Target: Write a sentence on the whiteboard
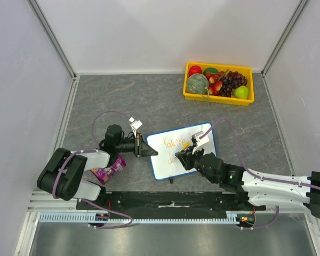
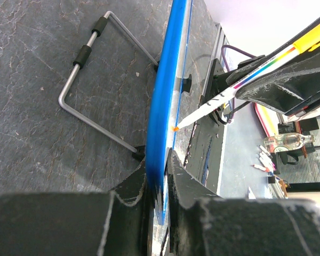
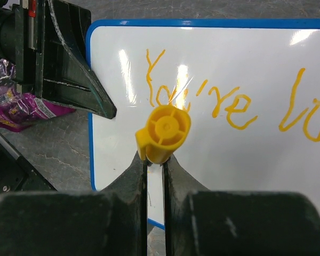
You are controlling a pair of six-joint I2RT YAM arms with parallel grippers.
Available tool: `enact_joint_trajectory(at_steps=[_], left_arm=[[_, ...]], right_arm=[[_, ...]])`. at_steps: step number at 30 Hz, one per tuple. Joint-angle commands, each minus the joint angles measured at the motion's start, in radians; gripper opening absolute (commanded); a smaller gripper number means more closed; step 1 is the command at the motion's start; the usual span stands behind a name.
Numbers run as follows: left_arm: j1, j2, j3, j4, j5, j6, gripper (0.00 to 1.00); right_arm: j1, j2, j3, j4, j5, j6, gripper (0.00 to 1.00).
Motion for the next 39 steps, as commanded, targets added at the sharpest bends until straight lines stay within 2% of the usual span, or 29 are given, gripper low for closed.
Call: enact_joint_trajectory(at_steps=[1, 21, 39], left_arm=[[-0.006, 0.023, -0.002, -0.048, -0.056, 0.09, 0.02], [-0.005, 0.025, -0.002, -0.047, -0.056, 0.09, 0.02], [-0.005, 0.026, -0.002, -0.047, -0.054, 0.092, 0.02]], right_arm=[[-0.005, -0.007, -0.024, -0.052, 0.022, -0.005, 0.0], [-0.005, -0.051, 0.076, -0.045, 0.048, -0.065, 0.0], [-0.008, -0.023, 0.033, -0.061, 0.094, -0.039, 0.0]])
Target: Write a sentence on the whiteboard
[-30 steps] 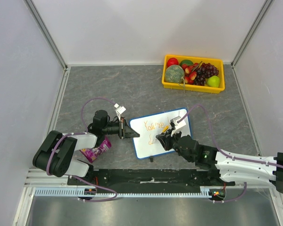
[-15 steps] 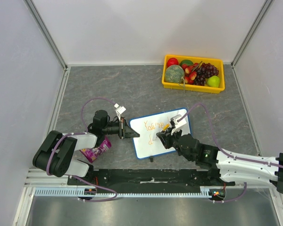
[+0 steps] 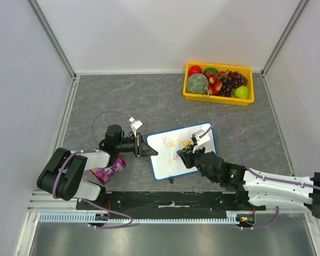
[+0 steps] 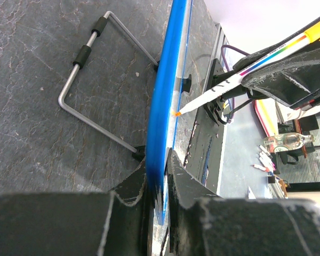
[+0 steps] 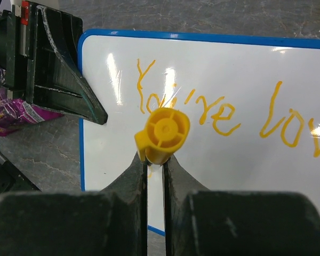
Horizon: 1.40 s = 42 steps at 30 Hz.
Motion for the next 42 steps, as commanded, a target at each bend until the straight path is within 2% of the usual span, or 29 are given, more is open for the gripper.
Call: enact_joint_trajectory(at_steps=[1, 11, 20, 33, 42], left_arm=[[-0.003, 0.024, -0.001, -0.048, -0.055, 0.092, 0.02], [-0.005, 0.027, -0.001, -0.048, -0.056, 0.09, 0.02], [-0.005, 0.027, -0.001, -0.047, -0.053, 0.09, 0.02], [-0.003, 0.026, -0.001, -0.047, -0.055, 0.09, 0.02], [-0.005, 0.026, -0.001, -0.047, -0.053, 0.09, 0.02]], right_arm=[[-0.004, -0.01, -0.002, -0.01, 0.071, 0.005, 0.0], [-0.006, -0.025, 0.024, -0.027, 0.112, -0.008, 0.0], [-0.009, 0.027, 0.055, 0.014, 0.046, -0.025, 0.0], [-0.007, 0.005, -0.031, -0.033, 0.006, 0.052, 0.0], [-0.007, -0.045, -0.056, -0.076, 0.054, 0.072, 0.0]])
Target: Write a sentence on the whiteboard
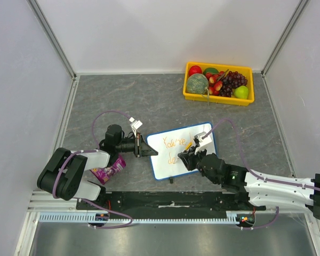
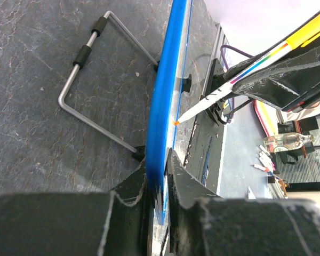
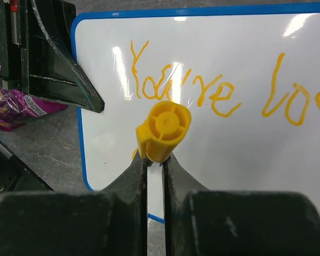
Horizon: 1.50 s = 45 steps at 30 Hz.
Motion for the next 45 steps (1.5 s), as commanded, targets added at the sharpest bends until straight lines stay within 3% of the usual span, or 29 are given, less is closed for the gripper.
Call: enact_joint_trajectory(at_steps=[1, 19, 31, 45], left_arm=[[-0.005, 0.024, -0.002, -0.048, -0.054, 0.09, 0.02], [-0.003, 0.022, -0.003, -0.048, -0.057, 0.09, 0.02], [-0.005, 0.024, -0.002, -0.046, -0.054, 0.09, 0.02], [-0.005, 0.027, -0.002, -0.046, -0.054, 0.089, 0.02]], right_arm=[[-0.007, -0.029, -0.012, -0.069, 0.076, -0.002, 0.0], [-0.007, -0.086, 0.081, -0.053, 0.078, -0.094, 0.0], [-0.007, -0.135, 0.054, -0.063, 0.076, -0.085, 0.0], [-0.007, -0.081, 0.037, -0.04, 0.052, -0.087, 0.0]])
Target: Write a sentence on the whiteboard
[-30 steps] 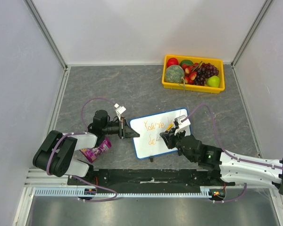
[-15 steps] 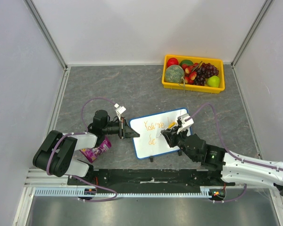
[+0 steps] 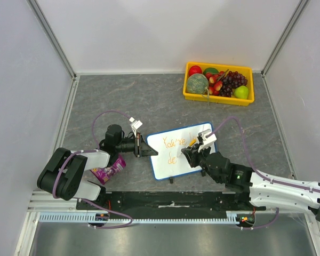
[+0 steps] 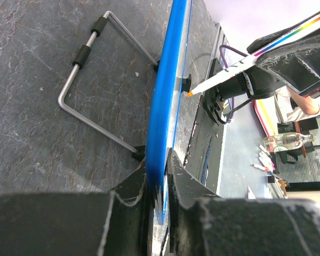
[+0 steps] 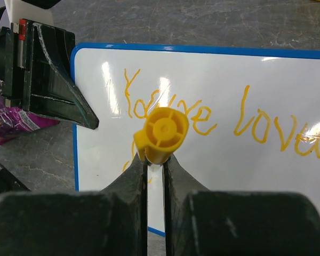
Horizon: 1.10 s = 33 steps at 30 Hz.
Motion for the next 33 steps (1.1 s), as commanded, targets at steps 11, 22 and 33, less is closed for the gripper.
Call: enact_joint_trajectory(at_steps=[11, 22, 33], left_arm=[[-0.003, 0.026, -0.001, -0.048, -0.055, 0.089, 0.02], [-0.005, 0.025, -0.001, -0.048, -0.057, 0.089, 0.02], [-0.003, 0.026, -0.002, -0.047, -0.057, 0.089, 0.02]], right_arm=[[-0.003, 0.038, -0.026, 0.054, -0.008, 0.013, 0.0], [-0.003, 0.061, -0.04, 0.054, 0.027, 0.02, 0.0], [-0.014, 0.029, -0.029, -0.019, 0.104, 0.023, 0.0]])
